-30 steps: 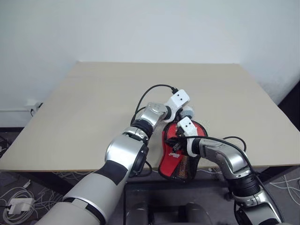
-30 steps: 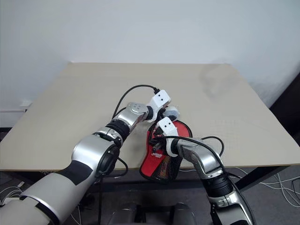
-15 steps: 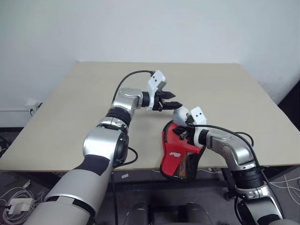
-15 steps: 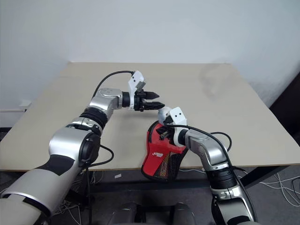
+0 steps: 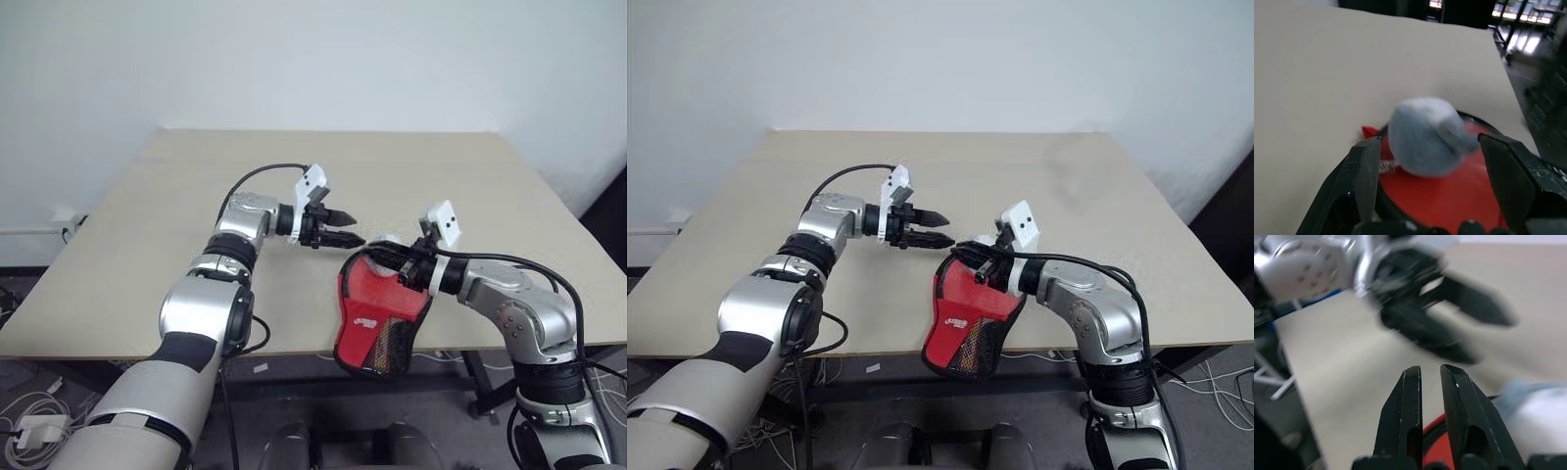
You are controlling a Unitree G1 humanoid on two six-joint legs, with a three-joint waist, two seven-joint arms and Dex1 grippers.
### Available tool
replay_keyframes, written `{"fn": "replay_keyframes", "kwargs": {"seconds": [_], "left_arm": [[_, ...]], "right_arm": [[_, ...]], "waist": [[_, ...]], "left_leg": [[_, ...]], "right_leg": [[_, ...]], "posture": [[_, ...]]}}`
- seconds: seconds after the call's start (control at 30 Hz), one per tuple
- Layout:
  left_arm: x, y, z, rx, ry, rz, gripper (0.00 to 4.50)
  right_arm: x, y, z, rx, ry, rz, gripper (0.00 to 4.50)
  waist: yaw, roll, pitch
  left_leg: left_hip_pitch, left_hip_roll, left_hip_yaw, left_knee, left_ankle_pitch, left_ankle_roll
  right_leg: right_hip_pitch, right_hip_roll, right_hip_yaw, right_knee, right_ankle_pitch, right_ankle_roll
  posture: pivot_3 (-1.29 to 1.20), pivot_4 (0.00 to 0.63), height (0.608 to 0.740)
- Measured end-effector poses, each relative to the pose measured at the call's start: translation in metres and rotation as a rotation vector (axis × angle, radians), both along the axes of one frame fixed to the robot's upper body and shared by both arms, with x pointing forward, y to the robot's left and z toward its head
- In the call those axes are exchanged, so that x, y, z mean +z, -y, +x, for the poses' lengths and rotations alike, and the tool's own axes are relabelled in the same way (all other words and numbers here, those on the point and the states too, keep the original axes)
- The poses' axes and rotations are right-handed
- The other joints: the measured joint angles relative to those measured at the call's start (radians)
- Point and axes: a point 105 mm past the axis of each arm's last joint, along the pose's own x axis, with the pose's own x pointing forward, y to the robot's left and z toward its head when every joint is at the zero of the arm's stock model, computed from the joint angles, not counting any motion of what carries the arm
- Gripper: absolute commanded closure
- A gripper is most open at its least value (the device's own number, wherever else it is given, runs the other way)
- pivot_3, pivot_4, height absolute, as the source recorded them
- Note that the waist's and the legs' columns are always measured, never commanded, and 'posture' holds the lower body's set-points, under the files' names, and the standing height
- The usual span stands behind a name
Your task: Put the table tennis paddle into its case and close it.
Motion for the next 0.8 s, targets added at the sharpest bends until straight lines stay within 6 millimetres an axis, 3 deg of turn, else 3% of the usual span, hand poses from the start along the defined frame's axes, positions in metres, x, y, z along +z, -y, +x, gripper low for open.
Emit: {"fn": "replay_keyframes", "kwargs": {"seconds": [0.23, 0.37, 0.5, 0.63, 0.8], "left_arm": [[-0.036, -0.013, -0.036, -0.176, -0.003, 0.067, 1.16], [-0.053, 0.008, -0.049, -0.186, 0.027, 0.063, 1.16], [-0.060, 0.034, -0.049, -0.120, 0.063, 0.041, 1.16], [-0.070, 0.047, -0.056, -0.099, 0.078, 0.053, 1.16], [-0.084, 0.042, -0.061, -0.070, 0.046, 0.095, 1.11]], "right_arm": [[-0.015, 0.025, 0.030, -0.203, -0.050, -0.034, 3.82], [-0.016, 0.027, 0.040, -0.250, -0.065, -0.029, 3.82], [-0.018, 0.026, 0.042, -0.253, -0.073, -0.030, 3.82], [-0.020, 0.025, 0.044, -0.258, -0.084, -0.038, 3.82], [-0.022, 0.024, 0.043, -0.244, -0.096, -0.048, 2.19]], "waist": [[0.001, 0.000, 0.000], [0.002, 0.000, 0.000], [0.001, 0.000, 0.000], [-0.002, 0.001, 0.000], [-0.002, 0.002, 0.000]], "left_leg": [[0.000, 0.001, 0.002, 0.000, 0.000, -0.001], [0.000, 0.001, 0.001, 0.001, 0.000, 0.000], [0.000, 0.000, 0.001, 0.001, 0.000, 0.000], [0.000, 0.001, 0.002, 0.001, 0.000, 0.000], [0.000, 0.001, 0.002, 0.001, 0.000, 0.000]], "right_leg": [[0.000, 0.000, 0.001, 0.000, 0.001, -0.002], [0.000, 0.000, 0.001, 0.000, 0.001, -0.002], [0.000, 0.000, 0.002, 0.000, 0.001, -0.001], [0.000, 0.001, 0.002, 0.001, 0.001, -0.001], [0.000, 0.002, 0.002, 0.001, 0.001, -0.001]], "posture": [[0.00, 0.000, 0.724], [0.00, 0.000, 0.724], [0.00, 0.000, 0.724], [0.00, 0.000, 0.724], [0.00, 0.000, 0.724]]}}
